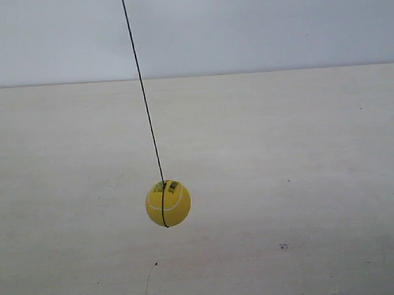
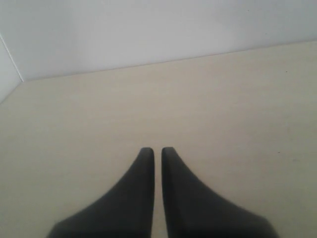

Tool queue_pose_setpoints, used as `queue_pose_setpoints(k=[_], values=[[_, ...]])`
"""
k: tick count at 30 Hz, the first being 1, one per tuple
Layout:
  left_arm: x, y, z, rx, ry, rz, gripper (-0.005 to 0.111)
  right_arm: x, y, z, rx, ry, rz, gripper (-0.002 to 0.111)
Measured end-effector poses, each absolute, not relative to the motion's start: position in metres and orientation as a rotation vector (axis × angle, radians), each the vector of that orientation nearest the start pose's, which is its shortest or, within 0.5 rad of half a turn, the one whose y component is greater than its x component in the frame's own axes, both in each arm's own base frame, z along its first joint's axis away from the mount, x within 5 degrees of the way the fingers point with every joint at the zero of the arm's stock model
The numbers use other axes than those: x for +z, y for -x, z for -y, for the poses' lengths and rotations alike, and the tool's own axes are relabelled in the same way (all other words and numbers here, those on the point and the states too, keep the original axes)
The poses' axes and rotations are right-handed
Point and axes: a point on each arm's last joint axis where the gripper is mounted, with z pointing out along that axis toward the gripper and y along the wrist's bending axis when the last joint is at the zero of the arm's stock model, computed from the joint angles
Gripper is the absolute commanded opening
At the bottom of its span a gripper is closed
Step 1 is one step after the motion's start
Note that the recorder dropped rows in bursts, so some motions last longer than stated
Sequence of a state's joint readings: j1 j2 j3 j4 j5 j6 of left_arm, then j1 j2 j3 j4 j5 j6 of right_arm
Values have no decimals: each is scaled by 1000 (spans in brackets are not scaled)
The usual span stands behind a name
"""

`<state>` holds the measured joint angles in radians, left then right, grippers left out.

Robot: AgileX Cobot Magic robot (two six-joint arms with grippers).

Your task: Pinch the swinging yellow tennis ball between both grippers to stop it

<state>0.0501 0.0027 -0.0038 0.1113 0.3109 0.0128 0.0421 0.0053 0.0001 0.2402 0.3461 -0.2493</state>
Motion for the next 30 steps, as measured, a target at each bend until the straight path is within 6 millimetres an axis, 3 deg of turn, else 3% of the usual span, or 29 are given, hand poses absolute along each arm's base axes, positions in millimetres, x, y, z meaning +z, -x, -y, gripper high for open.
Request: queue_pose_setpoints(k=[30], values=[[186,-54,-6,149,-36,-1794,5,184,-54,-9,85,113,-1810,0]])
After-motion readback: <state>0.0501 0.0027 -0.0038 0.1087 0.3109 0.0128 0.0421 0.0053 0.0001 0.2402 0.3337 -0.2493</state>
